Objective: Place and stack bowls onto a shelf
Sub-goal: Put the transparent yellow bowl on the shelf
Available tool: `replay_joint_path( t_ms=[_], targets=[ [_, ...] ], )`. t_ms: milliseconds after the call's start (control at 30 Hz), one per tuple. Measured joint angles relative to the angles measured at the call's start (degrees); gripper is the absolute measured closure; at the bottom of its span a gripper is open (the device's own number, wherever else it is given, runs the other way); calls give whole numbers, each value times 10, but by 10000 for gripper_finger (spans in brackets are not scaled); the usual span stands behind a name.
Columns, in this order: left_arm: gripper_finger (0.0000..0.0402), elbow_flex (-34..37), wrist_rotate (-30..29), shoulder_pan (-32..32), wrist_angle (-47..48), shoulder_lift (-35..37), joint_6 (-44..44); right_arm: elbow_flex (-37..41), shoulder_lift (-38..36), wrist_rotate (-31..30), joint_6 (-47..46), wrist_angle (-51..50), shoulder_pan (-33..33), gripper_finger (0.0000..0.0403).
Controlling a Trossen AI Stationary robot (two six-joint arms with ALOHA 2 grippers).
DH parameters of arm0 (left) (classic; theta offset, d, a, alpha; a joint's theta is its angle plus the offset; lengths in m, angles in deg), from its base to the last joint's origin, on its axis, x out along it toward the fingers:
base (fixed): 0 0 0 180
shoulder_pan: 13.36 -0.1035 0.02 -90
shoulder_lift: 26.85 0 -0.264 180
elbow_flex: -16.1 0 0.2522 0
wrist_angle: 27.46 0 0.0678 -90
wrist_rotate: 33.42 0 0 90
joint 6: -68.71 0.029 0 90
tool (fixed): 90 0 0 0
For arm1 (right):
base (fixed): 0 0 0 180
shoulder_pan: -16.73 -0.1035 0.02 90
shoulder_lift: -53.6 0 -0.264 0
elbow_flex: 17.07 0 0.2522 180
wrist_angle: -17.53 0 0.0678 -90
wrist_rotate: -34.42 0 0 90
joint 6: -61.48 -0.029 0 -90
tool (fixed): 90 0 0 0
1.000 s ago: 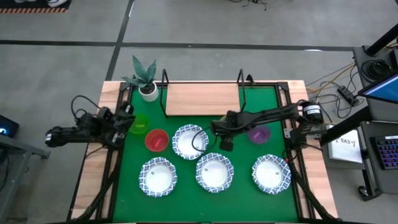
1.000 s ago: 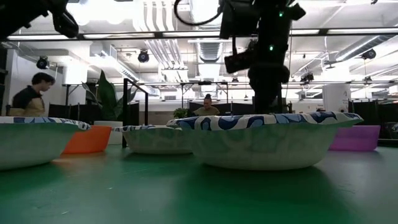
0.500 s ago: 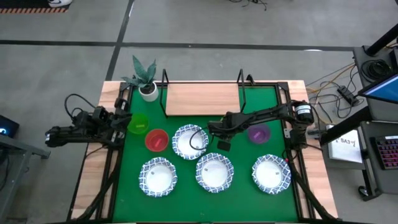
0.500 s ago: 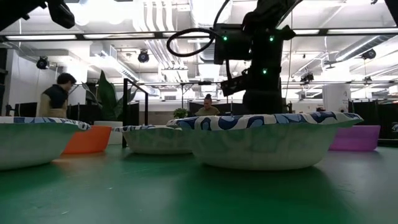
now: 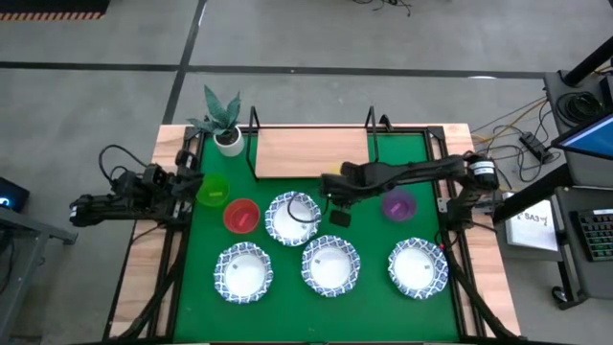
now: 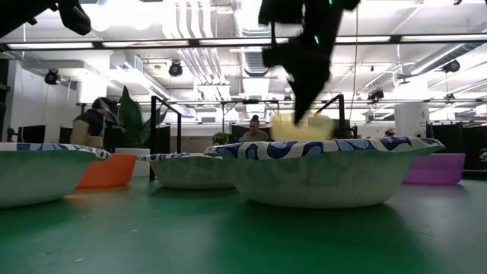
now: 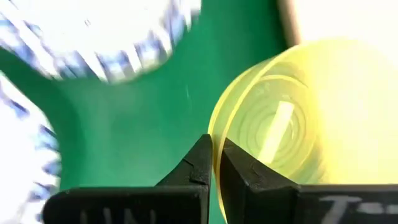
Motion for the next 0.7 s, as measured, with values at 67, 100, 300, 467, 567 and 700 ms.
replay_joint_path(
  t_ms=[67, 100, 300, 467, 567, 700],
  targets=[
    [349, 0, -13, 0, 0, 0, 1, -21, -3, -13, 32, 33, 5, 394],
    [349, 0, -20, 0, 0, 0, 0, -28, -3, -16, 52, 53, 10, 394],
    [349, 0, -28, 0, 1, 0, 0, -41, 15, -22, 166, 238, 47, 394],
    [349, 0, -28, 0, 0, 0, 2, -41, 63, -21, 212, 401, 80, 394],
    [349, 0, -29, 0, 0, 0, 2, -43, 99, -20, 217, 487, 94, 394],
    [349, 0, -32, 0, 0, 0, 2, -69, 151, -10, 216, 516, 104, 394]
  ],
)
